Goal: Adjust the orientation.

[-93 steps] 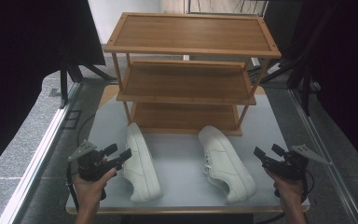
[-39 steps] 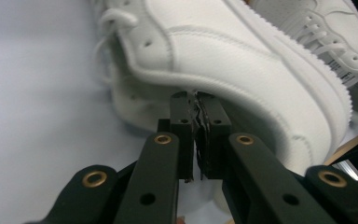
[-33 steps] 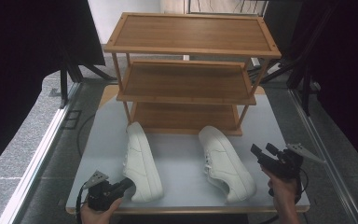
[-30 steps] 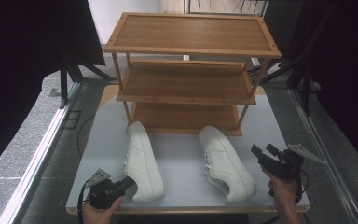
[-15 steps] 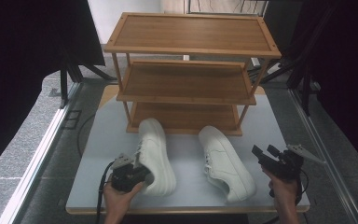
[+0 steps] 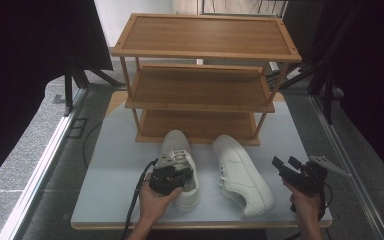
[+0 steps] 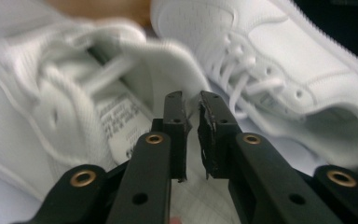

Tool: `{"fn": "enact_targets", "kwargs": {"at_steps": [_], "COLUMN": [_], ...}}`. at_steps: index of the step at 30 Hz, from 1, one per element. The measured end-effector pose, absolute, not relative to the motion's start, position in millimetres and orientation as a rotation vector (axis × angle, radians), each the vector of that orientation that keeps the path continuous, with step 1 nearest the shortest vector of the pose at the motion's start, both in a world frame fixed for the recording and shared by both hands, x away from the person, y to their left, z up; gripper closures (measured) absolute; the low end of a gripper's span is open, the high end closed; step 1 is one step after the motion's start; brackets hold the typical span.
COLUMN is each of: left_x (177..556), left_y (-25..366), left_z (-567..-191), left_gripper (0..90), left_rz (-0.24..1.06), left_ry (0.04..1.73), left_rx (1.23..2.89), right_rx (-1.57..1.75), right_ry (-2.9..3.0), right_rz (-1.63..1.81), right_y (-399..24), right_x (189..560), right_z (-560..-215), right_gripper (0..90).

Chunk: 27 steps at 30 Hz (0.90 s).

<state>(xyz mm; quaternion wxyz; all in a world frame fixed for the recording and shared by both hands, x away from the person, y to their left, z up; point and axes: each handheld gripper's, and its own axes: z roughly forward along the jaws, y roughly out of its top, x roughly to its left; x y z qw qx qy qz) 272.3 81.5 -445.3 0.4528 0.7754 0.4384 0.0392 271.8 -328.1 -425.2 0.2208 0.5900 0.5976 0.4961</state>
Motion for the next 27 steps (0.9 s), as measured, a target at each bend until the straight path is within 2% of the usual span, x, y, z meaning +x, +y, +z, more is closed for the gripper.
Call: {"fn": "enact_targets", "kwargs": {"at_steps": [2, 3, 6, 11, 27], "left_x": [272.8, 270.8, 267.8, 267.2, 259.2], "left_y": [83.1, 83.6, 83.4, 92.5, 163.0], "left_z": [-448.7, -451.7, -451.4, -450.1, -449.3], "left_gripper": [81.3, 86.0, 86.1, 89.5, 89.4], "left_rz": [0.106, 0.114, 0.159, 0.14, 0.102], "left_ry": [1.098, 1.092, 1.077, 1.087, 1.163], "left_rx": [1.923, 1.934, 1.972, 1.964, 1.885], "right_rx": [1.626, 1.618, 1.61, 1.607, 1.612], "right_ry": [1.658, 1.67, 1.693, 1.709, 1.709], "right_rz": [1.368, 1.363, 1.35, 1.334, 1.325], "right_y": [-326.9, -323.7, -319.1, -317.6, -317.7], "right_x": [272.1, 272.9, 273.4, 273.1, 272.3], "right_z": [-425.5, -426.1, -426.6, -429.4, -431.3], "right_gripper": [29.5, 29.5, 29.5, 29.5, 29.6]}}
